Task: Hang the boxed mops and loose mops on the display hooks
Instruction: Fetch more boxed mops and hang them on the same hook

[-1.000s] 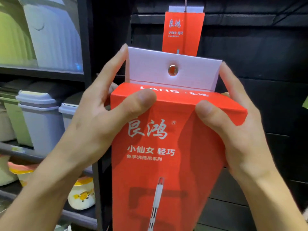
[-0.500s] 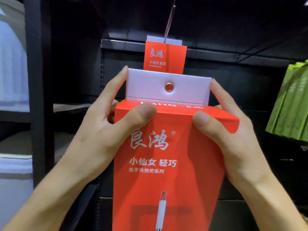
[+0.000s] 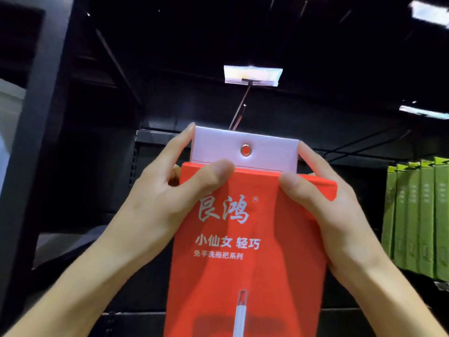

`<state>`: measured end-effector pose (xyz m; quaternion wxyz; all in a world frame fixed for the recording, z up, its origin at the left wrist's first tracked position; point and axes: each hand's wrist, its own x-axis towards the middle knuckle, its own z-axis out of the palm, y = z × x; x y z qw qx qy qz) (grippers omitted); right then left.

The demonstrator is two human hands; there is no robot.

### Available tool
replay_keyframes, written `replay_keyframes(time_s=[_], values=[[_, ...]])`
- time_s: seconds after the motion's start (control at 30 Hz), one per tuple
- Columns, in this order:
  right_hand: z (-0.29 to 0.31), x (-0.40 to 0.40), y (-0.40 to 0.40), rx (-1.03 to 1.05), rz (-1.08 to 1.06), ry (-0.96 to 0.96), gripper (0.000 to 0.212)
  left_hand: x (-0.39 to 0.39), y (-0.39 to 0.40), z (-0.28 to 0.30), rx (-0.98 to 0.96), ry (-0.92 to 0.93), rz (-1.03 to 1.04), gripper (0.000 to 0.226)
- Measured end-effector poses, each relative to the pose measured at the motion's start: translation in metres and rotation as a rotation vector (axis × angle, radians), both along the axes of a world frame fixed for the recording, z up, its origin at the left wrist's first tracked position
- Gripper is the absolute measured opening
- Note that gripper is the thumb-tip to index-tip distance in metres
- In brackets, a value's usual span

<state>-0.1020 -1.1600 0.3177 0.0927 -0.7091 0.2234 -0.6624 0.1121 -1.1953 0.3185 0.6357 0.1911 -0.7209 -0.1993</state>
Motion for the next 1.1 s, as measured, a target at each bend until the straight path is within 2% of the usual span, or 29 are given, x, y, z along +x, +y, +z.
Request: replay_keyframes(time_s=[0.07, 0.27, 0.4, 0.6, 0.83, 1.1], values=[[0.012, -0.001, -0.003, 0.009, 0.016, 0.003, 0.073, -0.001, -0.006, 0.012, -0.01, 0.0, -0.006, 0.098], [0.053, -0.007, -0.023, 0.025, 0.051, -0.005, 0.041, -0.007, -0.03, 0.051, -0.028, 0.019, -0.016, 0.1], [0.074, -0.013, -0.04, 0.031, 0.028, 0.02, 0.04, -0.013, -0.045, 0.073, -0.05, 0.001, -0.032, 0.104], [0.097, -0.018, -0.055, 0.004, 0.022, 0.03, 0.044, -0.018, -0.064, 0.098, -0.072, -0.057, -0.052, 0.092], [0.107, -0.027, -0.076, -0.003, -0.013, 0.054, 0.032, -0.026, -0.079, 0.106, -0.043, -0.061, -0.026, 0.104], [0.116, -0.036, -0.095, -0.003, -0.01, 0.052, 0.03, -0.032, -0.093, 0.114, -0.026, -0.06, 0.013, 0.103]])
